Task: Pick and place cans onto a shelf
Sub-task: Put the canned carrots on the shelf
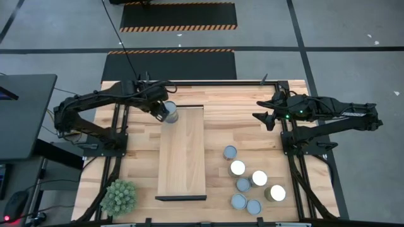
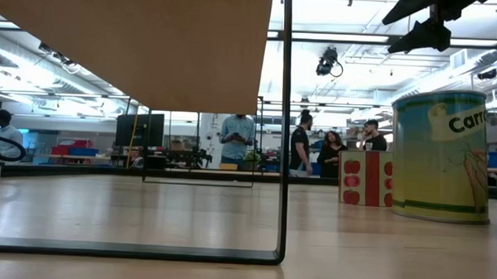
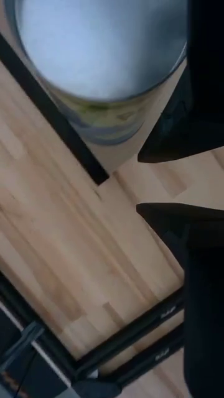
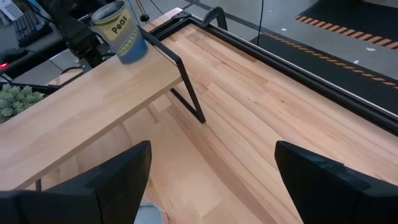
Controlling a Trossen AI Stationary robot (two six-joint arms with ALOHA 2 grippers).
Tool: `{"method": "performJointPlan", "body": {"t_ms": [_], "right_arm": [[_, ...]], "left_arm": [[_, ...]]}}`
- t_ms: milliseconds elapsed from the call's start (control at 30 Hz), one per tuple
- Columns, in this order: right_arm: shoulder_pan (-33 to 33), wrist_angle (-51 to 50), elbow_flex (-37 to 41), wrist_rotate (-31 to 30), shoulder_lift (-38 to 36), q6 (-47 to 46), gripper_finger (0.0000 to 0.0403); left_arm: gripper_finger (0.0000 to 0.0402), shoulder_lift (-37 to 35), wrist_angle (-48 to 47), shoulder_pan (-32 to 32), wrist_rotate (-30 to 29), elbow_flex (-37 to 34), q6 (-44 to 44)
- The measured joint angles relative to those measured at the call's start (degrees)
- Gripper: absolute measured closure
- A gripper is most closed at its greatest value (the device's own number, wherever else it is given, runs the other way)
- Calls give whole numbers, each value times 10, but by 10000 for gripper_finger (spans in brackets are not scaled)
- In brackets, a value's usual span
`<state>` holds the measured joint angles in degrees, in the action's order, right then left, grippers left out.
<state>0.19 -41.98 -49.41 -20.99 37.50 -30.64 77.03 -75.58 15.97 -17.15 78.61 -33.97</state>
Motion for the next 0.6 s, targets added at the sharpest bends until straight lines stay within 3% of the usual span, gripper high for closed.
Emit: {"method": "performJointPlan", "body": {"t_ms": [233, 367, 467, 600], "right_arm": [[0, 0, 0, 0, 0, -5, 54], [0, 0, 0, 0, 0, -7, 54], [0, 0, 0, -1, 1, -7, 54], [0, 0, 0, -3, 8, -4, 54]], "left_arm": [[281, 0, -4, 0, -35, 7, 9], [281, 0, -3, -1, -45, 54, 35], [281, -1, 16, -14, -84, 96, 78], [281, -1, 113, -50, -100, 116, 179]]}}
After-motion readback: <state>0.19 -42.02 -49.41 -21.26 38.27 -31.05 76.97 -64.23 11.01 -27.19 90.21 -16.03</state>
